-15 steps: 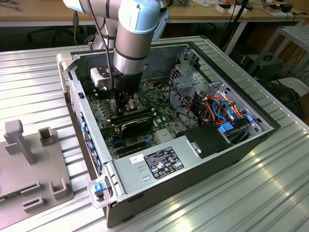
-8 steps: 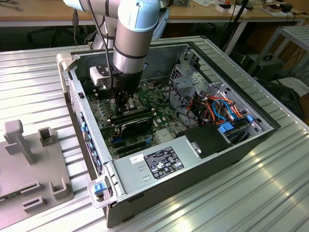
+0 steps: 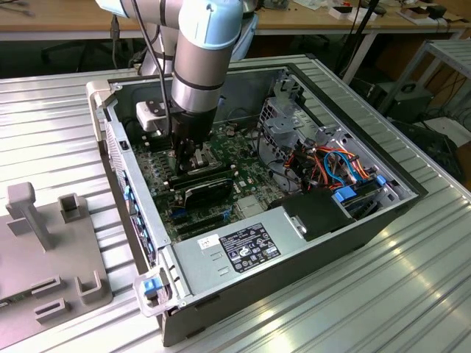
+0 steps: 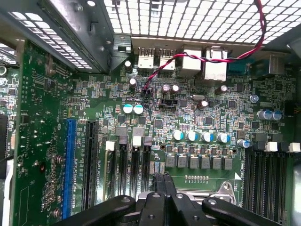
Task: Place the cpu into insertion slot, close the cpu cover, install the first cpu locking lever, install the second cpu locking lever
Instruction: 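Install the second cpu locking lever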
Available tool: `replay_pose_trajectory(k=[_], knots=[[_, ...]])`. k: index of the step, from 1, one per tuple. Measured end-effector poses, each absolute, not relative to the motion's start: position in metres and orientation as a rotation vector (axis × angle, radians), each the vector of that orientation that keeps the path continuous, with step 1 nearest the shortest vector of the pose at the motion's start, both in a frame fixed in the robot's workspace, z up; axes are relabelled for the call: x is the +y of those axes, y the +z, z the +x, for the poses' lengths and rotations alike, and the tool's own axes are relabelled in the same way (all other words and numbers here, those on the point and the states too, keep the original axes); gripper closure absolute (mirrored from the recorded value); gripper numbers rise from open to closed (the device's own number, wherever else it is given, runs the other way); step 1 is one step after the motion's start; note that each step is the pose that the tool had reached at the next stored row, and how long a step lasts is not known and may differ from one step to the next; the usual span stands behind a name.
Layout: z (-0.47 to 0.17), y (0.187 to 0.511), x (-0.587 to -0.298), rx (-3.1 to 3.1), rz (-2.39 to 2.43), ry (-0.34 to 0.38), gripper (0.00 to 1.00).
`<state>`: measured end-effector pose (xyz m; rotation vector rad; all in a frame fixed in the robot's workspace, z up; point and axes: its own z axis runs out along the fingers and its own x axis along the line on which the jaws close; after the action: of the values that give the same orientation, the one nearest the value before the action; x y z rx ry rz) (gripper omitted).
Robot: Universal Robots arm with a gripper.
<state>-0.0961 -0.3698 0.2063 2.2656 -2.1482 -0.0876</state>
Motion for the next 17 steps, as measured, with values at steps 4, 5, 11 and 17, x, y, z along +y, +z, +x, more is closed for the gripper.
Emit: replay_pose_trajectory(k=[4, 5, 11, 17], knots=[[-0.096, 0.2058, -0.3695, -2.148, 2.265, -0.088, 0.89], [-0.0961, 0.2055, -0.3695, -2.148, 2.265, -0.088, 0.89], [-0.0961, 0.2022, -0.3693, -2.148, 2.266, -0.088, 0.89], [-0.0961, 0.201, -0.3703, -2.149, 2.266, -0.088, 0.89]])
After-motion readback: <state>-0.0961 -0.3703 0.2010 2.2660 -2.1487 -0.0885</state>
